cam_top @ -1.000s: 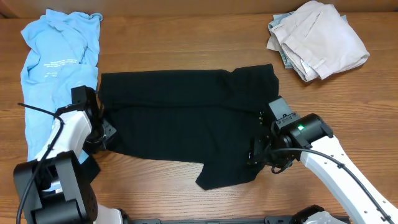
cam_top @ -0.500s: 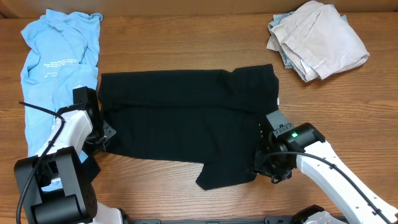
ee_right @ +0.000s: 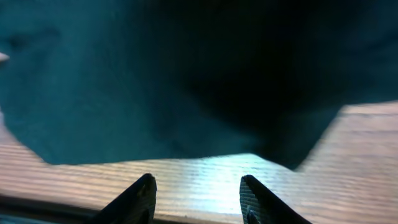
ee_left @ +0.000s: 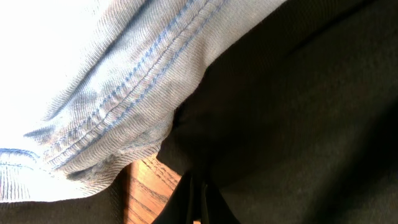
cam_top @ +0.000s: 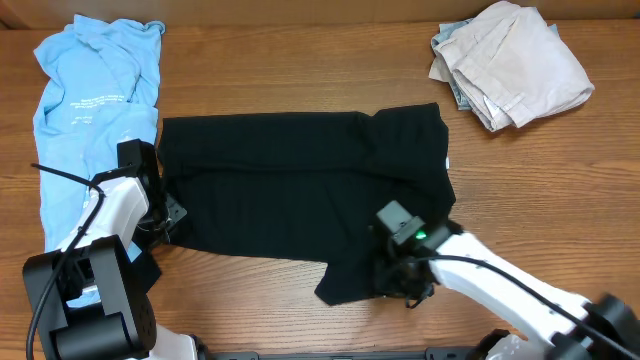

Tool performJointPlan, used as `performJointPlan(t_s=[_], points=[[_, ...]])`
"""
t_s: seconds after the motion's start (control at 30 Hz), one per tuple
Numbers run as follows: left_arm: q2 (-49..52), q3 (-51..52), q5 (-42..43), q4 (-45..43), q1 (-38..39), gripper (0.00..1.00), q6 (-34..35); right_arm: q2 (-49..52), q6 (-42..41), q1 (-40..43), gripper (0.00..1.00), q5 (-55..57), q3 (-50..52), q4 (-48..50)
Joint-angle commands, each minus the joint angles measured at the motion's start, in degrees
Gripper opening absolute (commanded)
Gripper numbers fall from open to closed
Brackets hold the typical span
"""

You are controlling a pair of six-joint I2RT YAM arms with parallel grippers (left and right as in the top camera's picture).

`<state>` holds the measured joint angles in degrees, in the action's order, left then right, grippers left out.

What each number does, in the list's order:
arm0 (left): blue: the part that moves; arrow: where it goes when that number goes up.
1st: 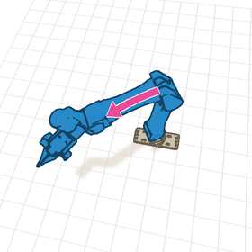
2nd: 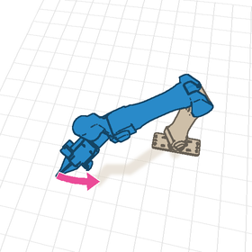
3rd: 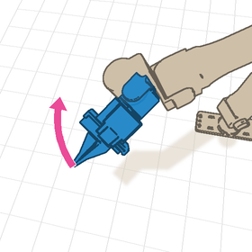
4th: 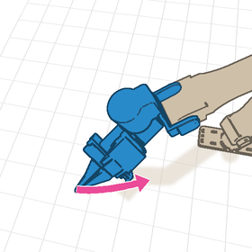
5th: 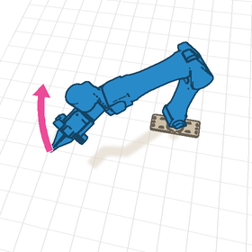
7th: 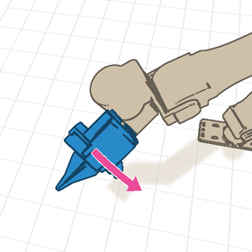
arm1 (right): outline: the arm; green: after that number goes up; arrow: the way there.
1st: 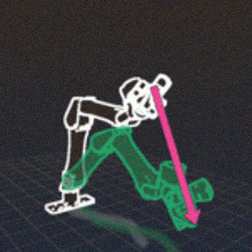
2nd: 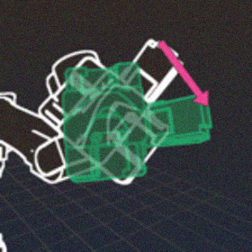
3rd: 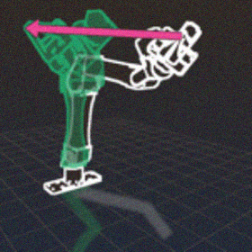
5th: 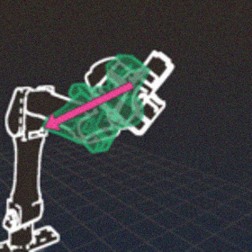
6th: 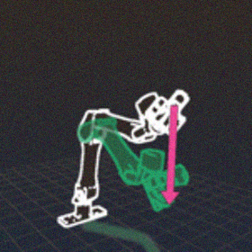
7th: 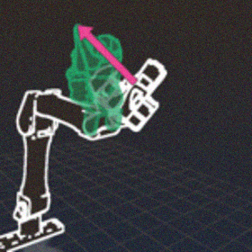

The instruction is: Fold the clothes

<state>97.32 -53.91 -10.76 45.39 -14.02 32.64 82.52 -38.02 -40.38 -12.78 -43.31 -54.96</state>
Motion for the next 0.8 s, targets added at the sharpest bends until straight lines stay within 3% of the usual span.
performJointPlan(t_s=[0.0, 0.23, 0.77], points=[[0.57, 0.57, -0.13, 0.24, -0.2, 0.04, -0.94, 3.93, -1.95, -2.78, 0.48, 0.5, 0.66, 0.76], [0.57, 0.57, -0.15, 0.37, -0.2, 0.04, -0.94, 6.6, -2.84, -4.28, 0.55, 1.38, 0.66, 1.66], [0.55, 0.55, -0.15, 0.13, -0.22, 0.04, -0.96, 6.62, -2.47, -2.78, 0.54, 5.29, -3.61, 1.33]])
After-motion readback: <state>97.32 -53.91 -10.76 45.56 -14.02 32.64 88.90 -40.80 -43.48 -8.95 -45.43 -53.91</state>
